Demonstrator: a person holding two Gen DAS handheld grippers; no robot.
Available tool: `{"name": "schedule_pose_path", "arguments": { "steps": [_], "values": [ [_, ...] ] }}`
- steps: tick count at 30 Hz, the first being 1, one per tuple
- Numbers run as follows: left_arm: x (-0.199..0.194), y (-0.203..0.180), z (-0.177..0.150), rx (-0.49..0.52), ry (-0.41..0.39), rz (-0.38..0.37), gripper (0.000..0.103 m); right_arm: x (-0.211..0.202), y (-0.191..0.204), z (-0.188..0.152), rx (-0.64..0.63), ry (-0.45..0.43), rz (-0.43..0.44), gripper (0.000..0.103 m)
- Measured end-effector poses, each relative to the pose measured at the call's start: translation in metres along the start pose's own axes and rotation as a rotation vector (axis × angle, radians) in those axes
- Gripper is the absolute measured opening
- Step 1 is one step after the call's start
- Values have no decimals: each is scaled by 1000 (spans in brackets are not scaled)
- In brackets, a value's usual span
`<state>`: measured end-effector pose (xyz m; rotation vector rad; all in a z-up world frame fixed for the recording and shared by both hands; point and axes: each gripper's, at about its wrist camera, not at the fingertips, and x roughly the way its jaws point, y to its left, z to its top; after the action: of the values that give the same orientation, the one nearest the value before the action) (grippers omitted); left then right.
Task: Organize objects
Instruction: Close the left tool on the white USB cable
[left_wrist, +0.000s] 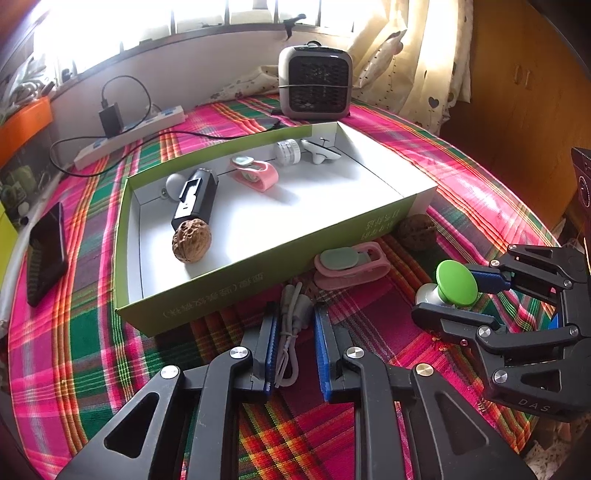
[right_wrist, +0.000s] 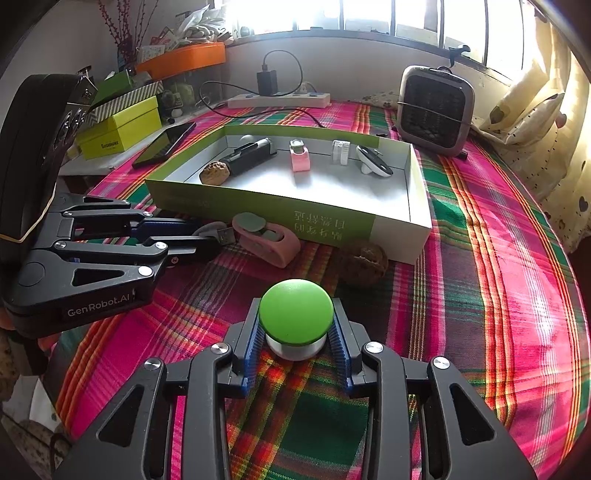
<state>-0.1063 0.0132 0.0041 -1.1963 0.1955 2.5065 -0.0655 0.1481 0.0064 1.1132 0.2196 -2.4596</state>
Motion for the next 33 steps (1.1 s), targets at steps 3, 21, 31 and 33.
{"name": "schedule_pose_path", "arguments": {
  "steps": [3,21,31,33],
  "values": [
    [0,1,0,-7,1,0,16,0,0,0,2,-1,1,35],
    [-14,-1,0,-31,-18,12,16,-7,0,3,1,-24,-9,35],
    [-31,3,7,-47,-50,13,16,-16,4,13,-9,-43,-3,35],
    [-33,4,8,-48,-55,14,16,-17,5,16,-12,-48,-2,35]
  ]
}}
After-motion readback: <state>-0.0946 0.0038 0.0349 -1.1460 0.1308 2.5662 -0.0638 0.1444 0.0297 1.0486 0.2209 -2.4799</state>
